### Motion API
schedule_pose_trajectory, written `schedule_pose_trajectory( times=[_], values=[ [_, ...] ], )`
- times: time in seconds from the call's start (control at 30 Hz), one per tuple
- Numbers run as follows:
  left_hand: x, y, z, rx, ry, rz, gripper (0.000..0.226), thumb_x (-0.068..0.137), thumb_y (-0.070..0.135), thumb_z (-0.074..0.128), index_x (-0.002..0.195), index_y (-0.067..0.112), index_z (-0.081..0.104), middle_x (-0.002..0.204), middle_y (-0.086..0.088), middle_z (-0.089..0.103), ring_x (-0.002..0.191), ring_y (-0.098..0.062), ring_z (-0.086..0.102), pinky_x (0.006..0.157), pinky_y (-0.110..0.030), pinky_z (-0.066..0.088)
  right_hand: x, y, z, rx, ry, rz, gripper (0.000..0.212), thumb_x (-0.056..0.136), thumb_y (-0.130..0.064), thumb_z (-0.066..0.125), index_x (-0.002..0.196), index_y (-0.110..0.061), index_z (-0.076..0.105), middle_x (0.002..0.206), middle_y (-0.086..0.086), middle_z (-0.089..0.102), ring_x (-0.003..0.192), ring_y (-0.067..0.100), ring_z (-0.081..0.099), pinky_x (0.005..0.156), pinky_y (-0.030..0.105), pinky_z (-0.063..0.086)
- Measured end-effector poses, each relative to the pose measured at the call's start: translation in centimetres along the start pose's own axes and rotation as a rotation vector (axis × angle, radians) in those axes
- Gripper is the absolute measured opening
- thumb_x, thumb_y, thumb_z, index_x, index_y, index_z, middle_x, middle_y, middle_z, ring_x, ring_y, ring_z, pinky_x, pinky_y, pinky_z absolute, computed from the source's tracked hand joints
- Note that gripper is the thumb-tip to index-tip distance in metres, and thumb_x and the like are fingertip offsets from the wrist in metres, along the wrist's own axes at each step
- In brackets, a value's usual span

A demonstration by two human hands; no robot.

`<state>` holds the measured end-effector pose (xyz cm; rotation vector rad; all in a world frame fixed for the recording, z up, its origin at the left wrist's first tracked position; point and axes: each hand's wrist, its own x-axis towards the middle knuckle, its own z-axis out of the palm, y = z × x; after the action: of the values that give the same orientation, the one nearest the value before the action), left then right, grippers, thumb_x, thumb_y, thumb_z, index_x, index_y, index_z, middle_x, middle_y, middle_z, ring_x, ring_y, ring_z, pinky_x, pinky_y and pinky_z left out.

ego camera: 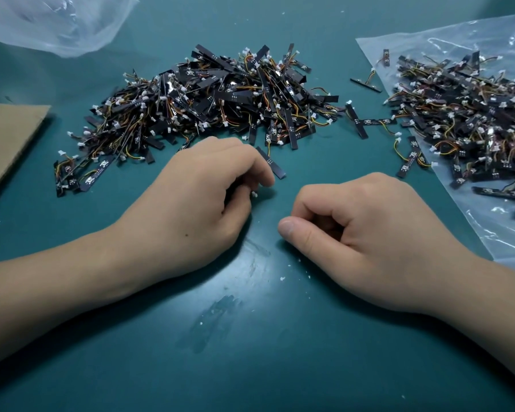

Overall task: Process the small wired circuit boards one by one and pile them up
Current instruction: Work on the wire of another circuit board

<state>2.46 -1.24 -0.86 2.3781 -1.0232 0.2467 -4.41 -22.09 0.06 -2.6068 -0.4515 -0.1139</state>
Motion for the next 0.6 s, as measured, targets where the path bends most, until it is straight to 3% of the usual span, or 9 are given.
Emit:
schedule_pose_trajectory(
  times=[0.17, 0.33, 0.43, 0.53, 0.6],
  values=[
    [0.0, -0.2, 0.3, -0.049, 0.064, 0.050, 0.039, 0.081, -0.013, 0.062, 0.108, 0.015, 0.069, 0.090, 0.009, 0.065, 0.081, -0.007, 0.057, 0.077, -0.017, 0.046, 0.0, -0.1, 0.1, 0.003, 0.030, 0.008, 0.026, 0.093, -0.055, 0.052, 0.074, -0.039, 0.050, 0.050, -0.015, 0.043, 0.053, 0.007, 0.042, 0.056, 0.033, 0.039],
    [-0.3, -0.6, 0.6, -0.275, 0.300, 0.175, 0.044, 0.094, -0.005, 0.057, 0.121, 0.029, 0.057, 0.100, 0.009, 0.062, 0.087, -0.013, 0.061, 0.079, -0.018, 0.045, 0.0, 0.1, 0.2, 0.118, 0.118, 0.045, 0.036, 0.094, -0.055, 0.054, 0.068, -0.029, 0.050, 0.051, -0.012, 0.046, 0.052, 0.012, 0.046, 0.054, 0.033, 0.035],
    [-0.6, -0.6, 1.3, -0.492, 0.256, 0.234, 0.050, 0.097, 0.000, 0.053, 0.131, 0.037, 0.053, 0.108, 0.012, 0.060, 0.086, -0.017, 0.061, 0.078, -0.021, 0.046, 0.1, 0.2, 0.2, 0.188, 0.159, 0.078, 0.026, 0.092, -0.055, 0.057, 0.081, -0.031, 0.055, 0.060, -0.013, 0.056, 0.058, 0.011, 0.054, 0.055, 0.033, 0.037],
    [-0.5, -0.9, 1.6, -0.542, 0.208, 0.199, 0.056, 0.096, 0.000, 0.054, 0.137, 0.037, 0.048, 0.110, 0.008, 0.063, 0.085, -0.020, 0.062, 0.076, -0.023, 0.046, 0.1, 0.2, 0.1, 0.232, 0.139, 0.039, 0.019, 0.095, -0.050, 0.056, 0.106, -0.035, 0.058, 0.063, -0.012, 0.059, 0.059, 0.012, 0.055, 0.056, 0.035, 0.039],
    [-0.4, -1.1, 1.4, -0.526, 0.172, 0.177, 0.062, 0.093, -0.001, 0.056, 0.141, 0.036, 0.044, 0.112, 0.003, 0.063, 0.085, -0.027, 0.063, 0.074, -0.025, 0.046, 0.0, 0.4, 0.1, 0.233, 0.136, 0.008, 0.016, 0.098, -0.045, 0.054, 0.107, -0.034, 0.062, 0.064, -0.011, 0.058, 0.060, 0.014, 0.056, 0.057, 0.037, 0.042]
  ],
)
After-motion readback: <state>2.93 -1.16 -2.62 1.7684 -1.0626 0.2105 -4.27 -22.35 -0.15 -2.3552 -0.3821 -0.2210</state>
